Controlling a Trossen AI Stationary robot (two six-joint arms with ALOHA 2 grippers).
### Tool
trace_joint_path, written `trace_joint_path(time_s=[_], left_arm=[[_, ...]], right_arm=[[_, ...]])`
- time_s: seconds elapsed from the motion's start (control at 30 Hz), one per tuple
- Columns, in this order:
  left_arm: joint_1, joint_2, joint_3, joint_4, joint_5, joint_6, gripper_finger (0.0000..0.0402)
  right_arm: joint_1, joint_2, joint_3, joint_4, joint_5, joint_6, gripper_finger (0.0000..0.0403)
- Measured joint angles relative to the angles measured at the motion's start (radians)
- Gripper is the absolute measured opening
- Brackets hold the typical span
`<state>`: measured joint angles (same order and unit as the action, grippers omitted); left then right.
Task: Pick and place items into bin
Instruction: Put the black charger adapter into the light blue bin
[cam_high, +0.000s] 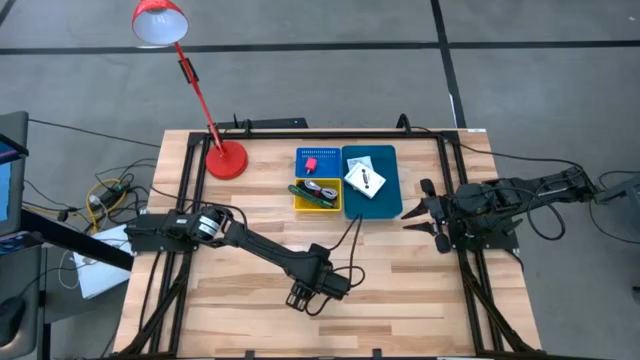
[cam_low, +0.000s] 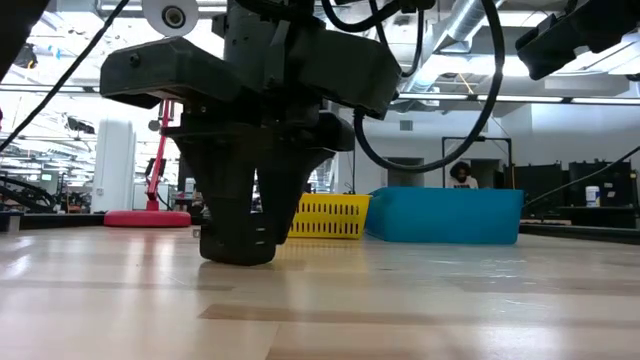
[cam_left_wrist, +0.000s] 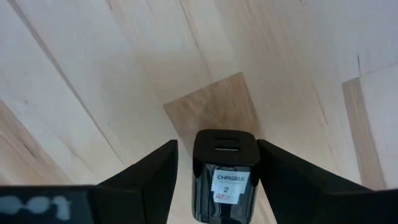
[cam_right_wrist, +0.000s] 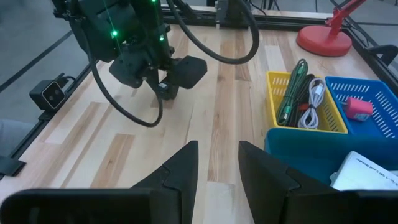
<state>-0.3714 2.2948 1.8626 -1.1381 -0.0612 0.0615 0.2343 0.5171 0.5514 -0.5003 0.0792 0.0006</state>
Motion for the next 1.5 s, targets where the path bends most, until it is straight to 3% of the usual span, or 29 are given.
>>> trace_joint_path(time_s=[0.37, 1.5], left_arm=[[0.0, -0.001, 0.0, 0.0, 0.01, -0.027, 0.0144], [0.02, -0.001, 0.003, -0.064, -0.085, 0.029, 0.0138]], right_arm=[[0.0, 0.0, 0.0, 0.0, 0.0, 0.0, 0.0108], [0.0, 0.0, 0.0, 0.0, 0.0, 0.0, 0.0108]])
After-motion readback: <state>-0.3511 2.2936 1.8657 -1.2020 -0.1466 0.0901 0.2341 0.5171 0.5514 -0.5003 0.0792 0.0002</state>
